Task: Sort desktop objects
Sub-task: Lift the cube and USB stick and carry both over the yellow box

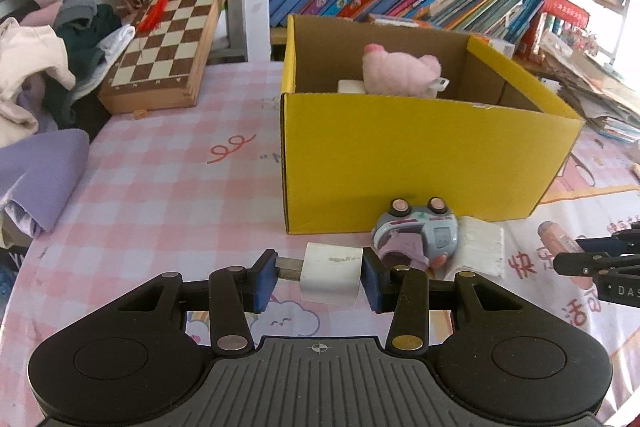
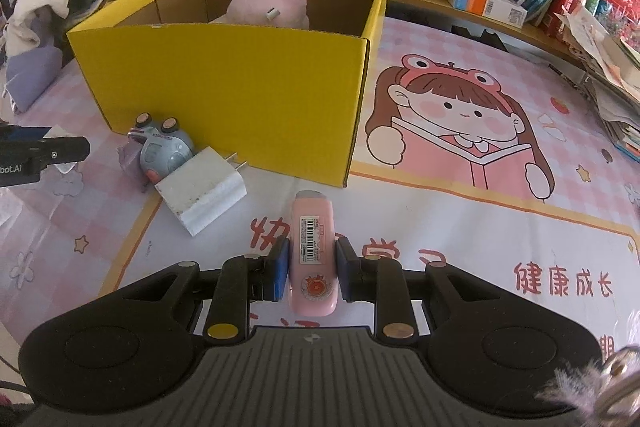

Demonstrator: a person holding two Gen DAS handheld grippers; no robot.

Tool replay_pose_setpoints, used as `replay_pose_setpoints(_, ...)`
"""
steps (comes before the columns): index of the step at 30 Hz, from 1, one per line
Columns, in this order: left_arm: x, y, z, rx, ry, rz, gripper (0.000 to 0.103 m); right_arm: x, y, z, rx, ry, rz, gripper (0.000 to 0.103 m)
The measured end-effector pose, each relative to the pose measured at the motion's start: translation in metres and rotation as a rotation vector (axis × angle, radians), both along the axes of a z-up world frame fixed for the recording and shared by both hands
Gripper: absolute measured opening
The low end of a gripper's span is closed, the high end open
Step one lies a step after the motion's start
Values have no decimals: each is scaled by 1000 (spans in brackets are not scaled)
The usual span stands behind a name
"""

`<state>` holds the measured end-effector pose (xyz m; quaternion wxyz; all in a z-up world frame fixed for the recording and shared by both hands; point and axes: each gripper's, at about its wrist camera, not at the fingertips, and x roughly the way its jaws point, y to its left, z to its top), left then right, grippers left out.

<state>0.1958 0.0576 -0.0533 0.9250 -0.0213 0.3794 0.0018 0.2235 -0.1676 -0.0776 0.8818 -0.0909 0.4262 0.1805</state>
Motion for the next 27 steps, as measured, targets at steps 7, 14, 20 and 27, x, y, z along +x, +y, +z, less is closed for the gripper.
replay_pose_setpoints(7,-14,-4,22,13,-64,-37,42,-11,-4,24,24,-63,-17,23)
replay_pose_setpoints(14,-12,-9,51,14,-156,-67,42,-16,-8,59,66,-169,-25,23)
replay_pose_setpoints(20,-5,-16,75,16,-238,-94,42,-4,1,86,99,-251,22,23)
replay_pose_setpoints(27,28,-24,86,52,-276,-119,42,34,22,98,91,-292,104,23)
